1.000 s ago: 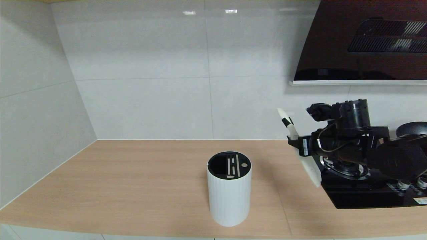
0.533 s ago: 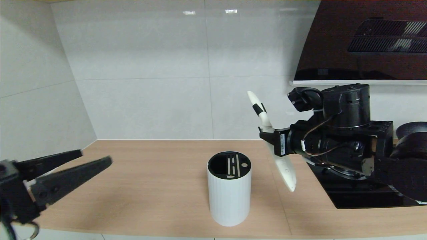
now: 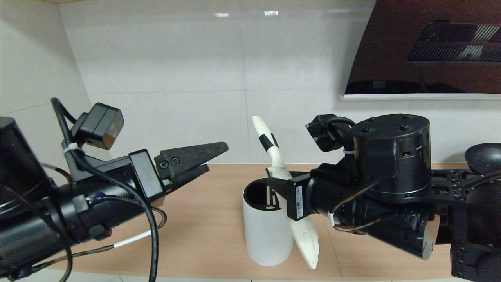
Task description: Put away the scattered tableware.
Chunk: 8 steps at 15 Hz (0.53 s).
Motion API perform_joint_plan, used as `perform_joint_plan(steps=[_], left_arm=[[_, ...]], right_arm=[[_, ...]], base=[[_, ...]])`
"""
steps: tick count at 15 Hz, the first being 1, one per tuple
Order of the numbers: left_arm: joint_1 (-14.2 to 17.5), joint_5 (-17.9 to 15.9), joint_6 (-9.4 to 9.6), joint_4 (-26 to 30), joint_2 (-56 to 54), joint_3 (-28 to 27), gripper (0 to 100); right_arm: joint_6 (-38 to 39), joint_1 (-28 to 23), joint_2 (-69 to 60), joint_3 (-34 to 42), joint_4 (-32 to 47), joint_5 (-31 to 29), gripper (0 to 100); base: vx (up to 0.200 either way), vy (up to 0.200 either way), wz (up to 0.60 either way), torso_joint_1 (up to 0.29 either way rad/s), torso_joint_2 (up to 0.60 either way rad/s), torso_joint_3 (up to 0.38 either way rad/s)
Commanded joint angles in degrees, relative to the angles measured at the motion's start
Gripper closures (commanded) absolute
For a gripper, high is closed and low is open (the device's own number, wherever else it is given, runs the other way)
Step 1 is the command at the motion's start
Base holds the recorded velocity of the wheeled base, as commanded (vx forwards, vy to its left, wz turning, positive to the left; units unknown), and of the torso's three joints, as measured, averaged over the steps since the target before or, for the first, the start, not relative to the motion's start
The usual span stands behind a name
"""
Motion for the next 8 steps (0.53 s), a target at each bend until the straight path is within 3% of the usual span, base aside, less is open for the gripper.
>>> perform_joint_plan(steps=[1, 5, 8], left_arm=[[-1.7, 0.2, 0.08, -1.2, 4.2, 1.0, 0], [-1.8, 0.6, 0.08, -2.1, 5.2, 0.3, 0], [-1.8, 3.5, 0.08, -4.4, 6.5, 0.3, 0]], right_arm=[[0.7, 3.0, 0.2, -0.3, -0.2, -0.1, 100], [2.4, 5.7, 2.2, -0.8, -1.2, -0.3, 100], [2.6, 8.2, 2.9, -0.5, -2.7, -2.2, 100]], base=[[0.000, 0.000, 0.00, 0.000, 0.00, 0.000], [0.000, 0.000, 0.00, 0.000, 0.00, 0.000], [0.000, 0.000, 0.00, 0.000, 0.00, 0.000]])
